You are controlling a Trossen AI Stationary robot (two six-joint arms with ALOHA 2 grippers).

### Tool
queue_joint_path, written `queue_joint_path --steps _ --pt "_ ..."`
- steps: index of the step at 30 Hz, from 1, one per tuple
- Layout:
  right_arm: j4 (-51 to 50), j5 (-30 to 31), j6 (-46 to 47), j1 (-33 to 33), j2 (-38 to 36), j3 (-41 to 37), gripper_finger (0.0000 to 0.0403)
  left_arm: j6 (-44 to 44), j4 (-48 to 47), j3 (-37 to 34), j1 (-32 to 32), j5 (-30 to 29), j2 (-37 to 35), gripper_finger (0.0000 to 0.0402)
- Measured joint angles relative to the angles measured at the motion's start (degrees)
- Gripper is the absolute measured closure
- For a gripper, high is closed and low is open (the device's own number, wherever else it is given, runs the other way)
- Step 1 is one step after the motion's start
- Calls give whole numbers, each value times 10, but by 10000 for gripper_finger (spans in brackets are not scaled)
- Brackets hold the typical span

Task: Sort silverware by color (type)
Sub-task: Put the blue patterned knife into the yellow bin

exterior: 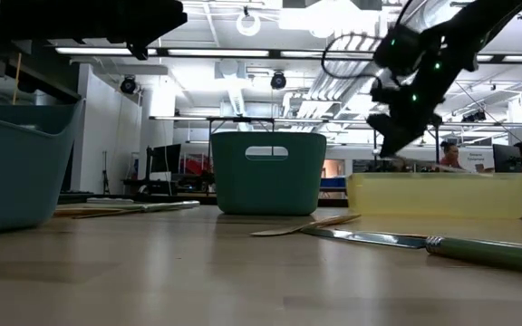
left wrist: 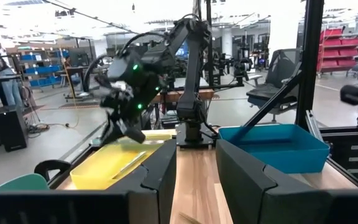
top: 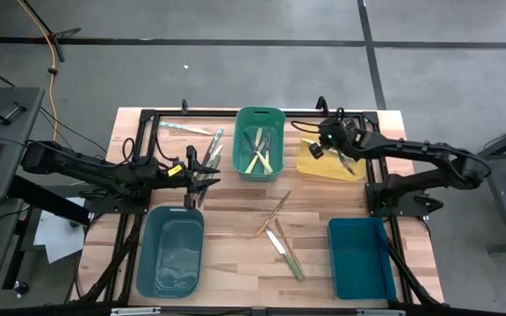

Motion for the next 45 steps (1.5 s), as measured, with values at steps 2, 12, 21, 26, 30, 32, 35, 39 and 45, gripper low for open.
queue_joint_path --steps 2,12,21,26,30,32,35,39,45 --pt "-4 -27 -6 -15 19 0 363 0 0 0 0 0 0 293" --pt "1 -111 -26 -54 137 0 363 0 0 0 0 0 0 293" --pt "35 -126 -10 -61 189 0 327 0 0 0 0 0 0 293" --pt "45 -127 -11 -60 189 0 278 0 0 0 0 0 0 293" --pt "45 -127 -15 -60 189 0 261 0 0 0 0 0 0 293" --pt "45 -126 -16 -60 189 0 257 0 0 0 0 0 0 293" --pt "40 -119 -25 -60 187 0 251 0 0 0 0 0 0 293" --pt "-15 -74 -25 -60 171 23 246 0 -6 0 0 0 0 293" --pt "-90 -63 -26 -57 123 92 242 0 -16 0 0 0 0 293"
